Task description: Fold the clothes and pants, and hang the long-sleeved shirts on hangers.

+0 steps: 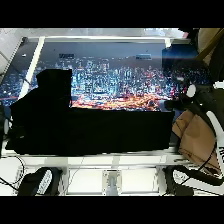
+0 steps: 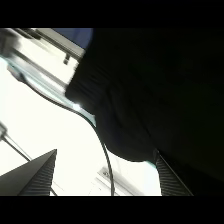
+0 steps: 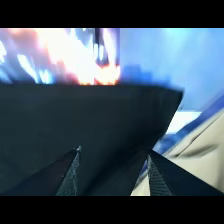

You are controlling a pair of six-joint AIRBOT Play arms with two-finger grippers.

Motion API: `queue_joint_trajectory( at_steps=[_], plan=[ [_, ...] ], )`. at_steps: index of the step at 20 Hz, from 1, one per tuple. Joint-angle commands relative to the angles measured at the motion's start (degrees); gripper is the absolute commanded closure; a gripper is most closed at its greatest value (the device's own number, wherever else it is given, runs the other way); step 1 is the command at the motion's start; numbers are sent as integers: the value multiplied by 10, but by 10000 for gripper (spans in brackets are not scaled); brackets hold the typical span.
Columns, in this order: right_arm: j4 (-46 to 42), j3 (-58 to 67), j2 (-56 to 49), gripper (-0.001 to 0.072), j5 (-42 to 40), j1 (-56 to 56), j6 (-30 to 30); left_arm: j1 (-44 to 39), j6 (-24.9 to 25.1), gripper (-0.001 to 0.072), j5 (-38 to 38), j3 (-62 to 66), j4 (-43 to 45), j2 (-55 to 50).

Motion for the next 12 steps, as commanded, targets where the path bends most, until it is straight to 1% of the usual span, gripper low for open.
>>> queue_joint_trajectory(
  at_steps=[1,3,4,5,7,9,12],
  plan=[
    [14,91,23,260,-9,0,7,1,-2,-4,7,75,24,18],
    [69,145,28,260,-28,2,6,19,-10,5,99,115,26,13],
    [111,158,28,260,-48,2,6,41,-24,6,139,126,15,0],
    [157,159,28,260,-73,5,6,75,-34,6,168,136,-13,-24],
    [253,159,12,260,-97,23,-12,150,-13,6,182,147,-107,-89],
    [353,159,-27,260,-99,60,-69,212,9,6,182,149,-178,-154],
    [489,166,-125,260,-133,136,-126,264,9,6,192,149,-209,-217]
  ],
)
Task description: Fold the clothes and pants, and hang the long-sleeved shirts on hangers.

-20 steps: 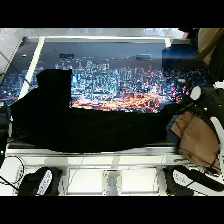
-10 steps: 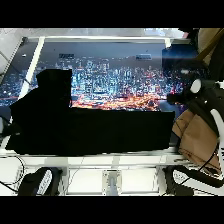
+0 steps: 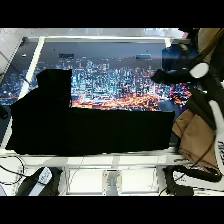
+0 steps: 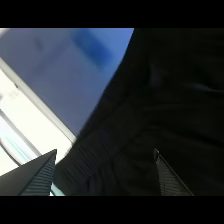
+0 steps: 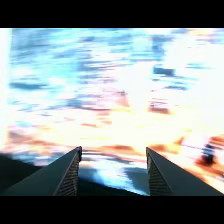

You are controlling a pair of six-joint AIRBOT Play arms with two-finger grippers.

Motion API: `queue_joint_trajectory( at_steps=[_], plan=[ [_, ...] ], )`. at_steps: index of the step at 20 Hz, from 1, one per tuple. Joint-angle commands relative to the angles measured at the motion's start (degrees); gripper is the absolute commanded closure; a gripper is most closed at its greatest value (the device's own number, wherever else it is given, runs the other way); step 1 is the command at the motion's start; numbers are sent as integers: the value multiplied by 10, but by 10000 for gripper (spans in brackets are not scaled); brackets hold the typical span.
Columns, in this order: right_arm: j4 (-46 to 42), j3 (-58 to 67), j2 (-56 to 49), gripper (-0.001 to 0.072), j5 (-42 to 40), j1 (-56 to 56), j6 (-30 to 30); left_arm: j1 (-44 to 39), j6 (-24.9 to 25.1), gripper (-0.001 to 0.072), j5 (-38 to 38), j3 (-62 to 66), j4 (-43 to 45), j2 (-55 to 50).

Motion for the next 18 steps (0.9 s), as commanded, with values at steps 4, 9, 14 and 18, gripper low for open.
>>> queue_joint_trajectory(
  at_steps=[4,9,14,18],
  plan=[
    [234,110,-245,261,-34,163,-83,67,10,6,76,7,-67,-91],
    [234,234,-339,261,-9,232,-83,67,9,6,169,7,-138,-155],
    [229,328,-336,261,110,228,-83,67,7,6,241,7,-193,-235],
    [210,398,-336,262,136,228,-83,64,8,15,271,7,-223,-271]
  ],
)
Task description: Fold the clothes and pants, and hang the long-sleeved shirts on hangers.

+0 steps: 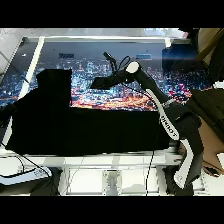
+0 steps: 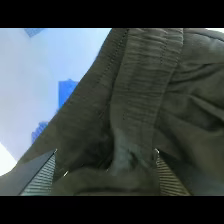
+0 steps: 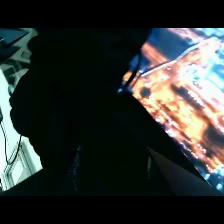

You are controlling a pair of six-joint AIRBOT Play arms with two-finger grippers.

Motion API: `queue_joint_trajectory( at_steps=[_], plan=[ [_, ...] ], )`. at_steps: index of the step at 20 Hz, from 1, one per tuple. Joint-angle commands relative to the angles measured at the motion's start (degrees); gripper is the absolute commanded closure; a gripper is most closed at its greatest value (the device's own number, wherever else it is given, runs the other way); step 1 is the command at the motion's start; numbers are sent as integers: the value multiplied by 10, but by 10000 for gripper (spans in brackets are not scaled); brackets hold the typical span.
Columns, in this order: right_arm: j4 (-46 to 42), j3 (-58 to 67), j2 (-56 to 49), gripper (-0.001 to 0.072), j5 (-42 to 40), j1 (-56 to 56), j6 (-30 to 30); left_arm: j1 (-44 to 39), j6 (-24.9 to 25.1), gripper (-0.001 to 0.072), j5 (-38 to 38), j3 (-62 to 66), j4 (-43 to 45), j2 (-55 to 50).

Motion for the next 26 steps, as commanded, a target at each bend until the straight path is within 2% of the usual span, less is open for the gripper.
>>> queue_joint_trajectory(
  at_steps=[1,2,5,6,7,13,14,15,17,19,22,26],
  plan=[
    [-12,57,-3,262,27,2,0,-8,0,113,36,0,-49,-31],
    [-12,59,-2,262,27,1,0,-17,2,218,41,0,-51,-33],
    [-12,59,-2,263,36,2,0,-51,3,268,48,0,-50,-35],
    [-12,59,-2,262,37,2,-1,-62,16,527,49,0,-50,-35],
    [-13,59,-2,262,37,1,-1,-70,35,684,49,0,-50,-35],
    [-17,59,-2,263,105,-29,0,-61,41,695,43,0,-50,8],
    [-20,59,-2,263,111,-34,0,-61,47,696,36,0,-46,30],
    [-26,59,-2,263,111,-40,0,-62,78,695,21,0,-45,54],
    [-43,59,-2,264,111,-54,0,-64,150,695,-45,0,-45,115],
    [-55,58,-3,264,82,-64,8,-61,179,695,-147,0,-21,181],
    [-66,42,-10,263,-21,-50,28,-62,182,695,-300,0,16,286],
    [-10,41,-75,264,-46,-7,30,-63,180,695,-355,0,-6,457]
  ],
)
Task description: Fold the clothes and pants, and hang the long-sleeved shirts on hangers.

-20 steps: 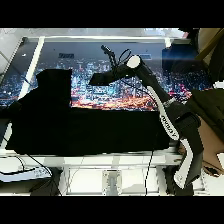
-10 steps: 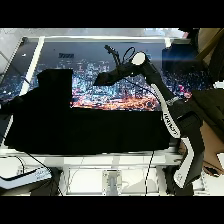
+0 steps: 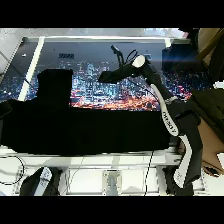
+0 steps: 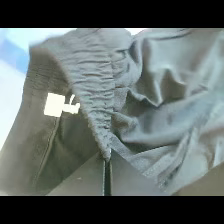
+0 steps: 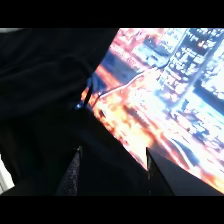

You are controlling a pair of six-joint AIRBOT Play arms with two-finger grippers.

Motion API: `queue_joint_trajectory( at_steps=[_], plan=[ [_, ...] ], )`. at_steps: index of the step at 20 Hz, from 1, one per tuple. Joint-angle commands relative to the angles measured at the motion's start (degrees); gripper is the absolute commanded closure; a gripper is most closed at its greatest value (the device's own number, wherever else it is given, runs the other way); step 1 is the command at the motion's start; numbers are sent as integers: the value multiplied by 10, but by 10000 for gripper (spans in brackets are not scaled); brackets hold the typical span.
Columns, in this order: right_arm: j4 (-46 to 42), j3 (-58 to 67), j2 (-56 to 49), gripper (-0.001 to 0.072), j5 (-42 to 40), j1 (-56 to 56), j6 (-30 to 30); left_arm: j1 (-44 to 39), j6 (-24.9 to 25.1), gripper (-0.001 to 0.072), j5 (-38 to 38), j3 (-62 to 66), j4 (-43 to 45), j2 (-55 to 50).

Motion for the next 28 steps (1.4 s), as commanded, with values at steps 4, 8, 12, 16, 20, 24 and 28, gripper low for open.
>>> queue_joint_trajectory(
  at_steps=[4,8,12,16,20,24,28],
  plan=[
    [182,-2,-125,263,-58,70,-23,-1,-16,696,-83,0,-11,213],
    [266,11,-172,263,-72,116,-61,-1,-22,696,-156,0,-71,198],
    [263,11,-173,263,-80,122,-70,-23,36,698,-193,-2,-267,127],
    [259,11,-173,263,-65,105,-70,-132,36,698,-175,-2,-266,79],
    [259,11,-167,264,-41,57,-68,-333,36,698,-104,-2,-266,15],
    [258,11,-135,264,37,-46,-63,-546,36,698,-2,0,-288,-88],
    [233,11,-85,408,132,-155,-63,-685,111,698,28,30,-405,-166]
  ],
)
